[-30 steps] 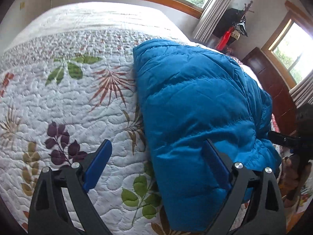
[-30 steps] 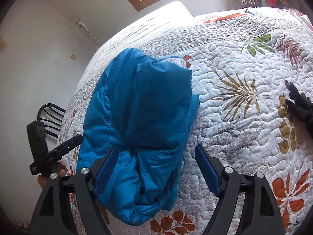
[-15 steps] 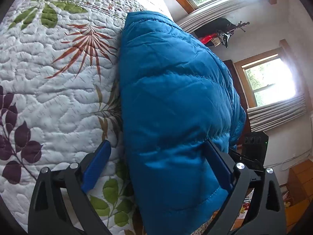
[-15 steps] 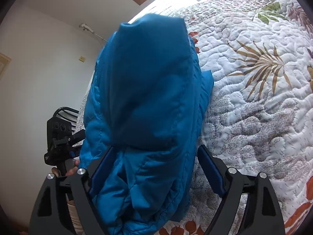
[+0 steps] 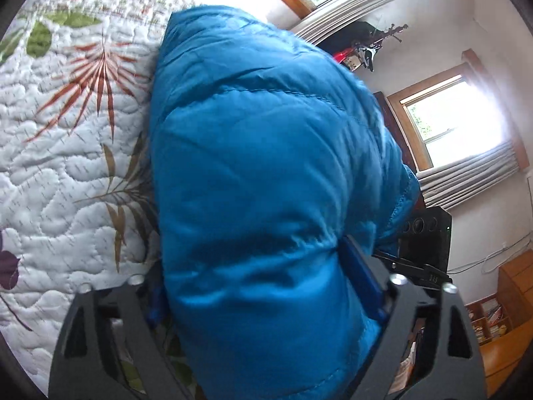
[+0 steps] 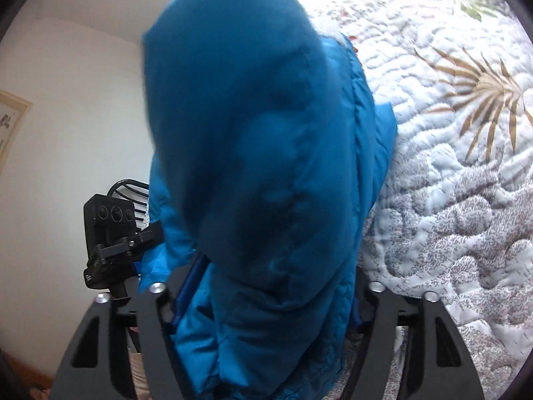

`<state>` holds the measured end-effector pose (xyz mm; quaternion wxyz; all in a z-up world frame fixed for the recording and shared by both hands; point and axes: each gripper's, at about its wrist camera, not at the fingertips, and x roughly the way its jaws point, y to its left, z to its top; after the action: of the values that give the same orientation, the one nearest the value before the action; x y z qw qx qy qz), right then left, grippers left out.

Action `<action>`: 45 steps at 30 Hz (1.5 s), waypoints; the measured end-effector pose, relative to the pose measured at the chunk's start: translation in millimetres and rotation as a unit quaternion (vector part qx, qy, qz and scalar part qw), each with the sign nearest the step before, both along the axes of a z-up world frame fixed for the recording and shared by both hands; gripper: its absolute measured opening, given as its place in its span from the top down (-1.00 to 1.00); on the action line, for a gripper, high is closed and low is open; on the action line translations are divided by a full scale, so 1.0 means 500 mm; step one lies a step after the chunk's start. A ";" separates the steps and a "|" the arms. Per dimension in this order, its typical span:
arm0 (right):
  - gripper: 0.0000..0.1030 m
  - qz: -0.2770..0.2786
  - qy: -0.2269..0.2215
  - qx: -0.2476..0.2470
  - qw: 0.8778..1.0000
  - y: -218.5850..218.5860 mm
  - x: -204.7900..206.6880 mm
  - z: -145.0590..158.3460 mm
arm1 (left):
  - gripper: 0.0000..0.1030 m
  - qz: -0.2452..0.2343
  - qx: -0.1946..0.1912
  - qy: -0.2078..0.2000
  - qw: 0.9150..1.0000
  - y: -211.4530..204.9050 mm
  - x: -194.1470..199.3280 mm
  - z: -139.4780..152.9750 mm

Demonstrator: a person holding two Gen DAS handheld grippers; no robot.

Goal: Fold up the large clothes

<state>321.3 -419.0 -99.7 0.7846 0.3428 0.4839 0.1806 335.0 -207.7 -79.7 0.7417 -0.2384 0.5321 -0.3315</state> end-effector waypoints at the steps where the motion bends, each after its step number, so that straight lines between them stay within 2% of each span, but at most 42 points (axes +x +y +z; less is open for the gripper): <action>1: -0.09 0.005 -0.008 -0.012 1.000 0.012 0.000 0.013 | -0.42 0.001 0.002 -0.008 1.000 -0.003 -0.004 0.003; 4: 0.06 0.015 -0.027 -0.044 0.999 0.040 -0.004 0.041 | -0.27 0.005 0.003 -0.027 1.000 0.001 -0.014 0.018; 10: 0.20 0.052 -0.073 -0.087 0.992 0.135 0.009 0.106 | -0.25 0.039 0.006 -0.048 0.998 0.066 -0.040 0.059; 16: 0.21 0.107 -0.102 -0.083 0.985 0.271 0.062 0.144 | -0.25 0.100 0.017 -0.071 0.992 0.189 -0.083 0.111; 22: 0.21 0.161 -0.111 -0.058 0.979 0.406 0.121 0.138 | -0.25 0.156 0.042 -0.089 0.983 0.309 -0.136 0.146; 26: 0.21 0.184 -0.094 -0.048 0.977 0.463 0.157 0.109 | -0.25 0.180 0.048 -0.080 0.979 0.378 -0.164 0.133; 29: 0.21 0.193 -0.074 -0.049 0.977 0.486 0.169 0.078 | -0.25 0.187 0.049 -0.064 0.979 0.398 -0.157 0.114; 33: 0.18 0.195 -0.063 -0.049 0.978 0.477 0.207 0.046 | -0.28 0.181 0.050 -0.059 0.980 0.452 -0.169 0.067; 38: 0.11 0.197 -0.056 -0.034 0.978 0.483 0.222 0.025 | -0.41 0.171 0.062 -0.078 0.980 0.454 -0.173 0.049; 45: 0.07 0.193 -0.054 -0.016 0.979 0.466 0.218 0.020 | -0.46 0.172 0.073 -0.094 0.978 0.452 -0.187 0.027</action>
<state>430.3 -185.7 -89.7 0.7653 0.2198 0.5007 0.3396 241.5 18.2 -66.3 0.8499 -0.2390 0.4335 -0.1807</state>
